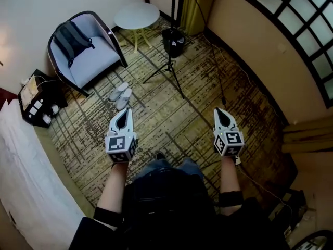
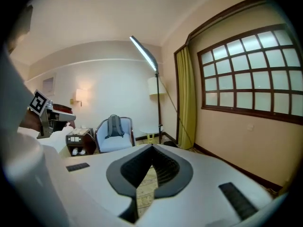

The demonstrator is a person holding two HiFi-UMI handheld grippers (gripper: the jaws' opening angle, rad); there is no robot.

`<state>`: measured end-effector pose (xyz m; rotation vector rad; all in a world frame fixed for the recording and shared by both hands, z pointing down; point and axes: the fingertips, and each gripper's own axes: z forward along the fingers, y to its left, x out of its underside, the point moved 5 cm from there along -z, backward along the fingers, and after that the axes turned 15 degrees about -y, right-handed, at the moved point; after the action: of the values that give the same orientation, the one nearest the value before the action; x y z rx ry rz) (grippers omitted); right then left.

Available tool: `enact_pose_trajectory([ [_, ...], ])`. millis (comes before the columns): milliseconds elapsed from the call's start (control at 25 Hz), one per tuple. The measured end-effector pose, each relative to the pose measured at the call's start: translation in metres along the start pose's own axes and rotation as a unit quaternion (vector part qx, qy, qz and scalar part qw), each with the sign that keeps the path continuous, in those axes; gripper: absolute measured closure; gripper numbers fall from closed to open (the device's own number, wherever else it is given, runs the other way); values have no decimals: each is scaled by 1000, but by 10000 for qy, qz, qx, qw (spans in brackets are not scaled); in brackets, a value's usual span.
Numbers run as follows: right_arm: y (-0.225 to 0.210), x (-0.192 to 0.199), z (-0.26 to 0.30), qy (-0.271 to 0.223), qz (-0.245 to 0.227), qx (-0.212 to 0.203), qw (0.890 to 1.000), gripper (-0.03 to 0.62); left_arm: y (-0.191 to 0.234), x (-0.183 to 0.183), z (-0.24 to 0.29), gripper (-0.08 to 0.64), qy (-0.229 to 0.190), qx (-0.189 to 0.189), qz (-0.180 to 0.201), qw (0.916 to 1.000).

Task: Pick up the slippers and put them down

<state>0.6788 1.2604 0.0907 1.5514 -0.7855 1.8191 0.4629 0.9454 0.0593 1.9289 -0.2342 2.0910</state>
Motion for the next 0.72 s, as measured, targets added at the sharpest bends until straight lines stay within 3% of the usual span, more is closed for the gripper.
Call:
enact_pose_trajectory([
  [160,59,-13,51,87,-152,-762,9969,589,62,12,-31,572,-126,-603,16,9981],
  [360,126,-18,119,58,-213,-1881,9819,589,112,8,-68,572,-176,-1473,-1,9889],
  [480,166,-28,158,215,-345,-2491,9676,589,132,0,-90,572,-67,-2109,-98,9774],
  [720,255,-35,220,149,-408,-3882,9205,589,167,9,-138,572,-155,-3313,-119,9433],
])
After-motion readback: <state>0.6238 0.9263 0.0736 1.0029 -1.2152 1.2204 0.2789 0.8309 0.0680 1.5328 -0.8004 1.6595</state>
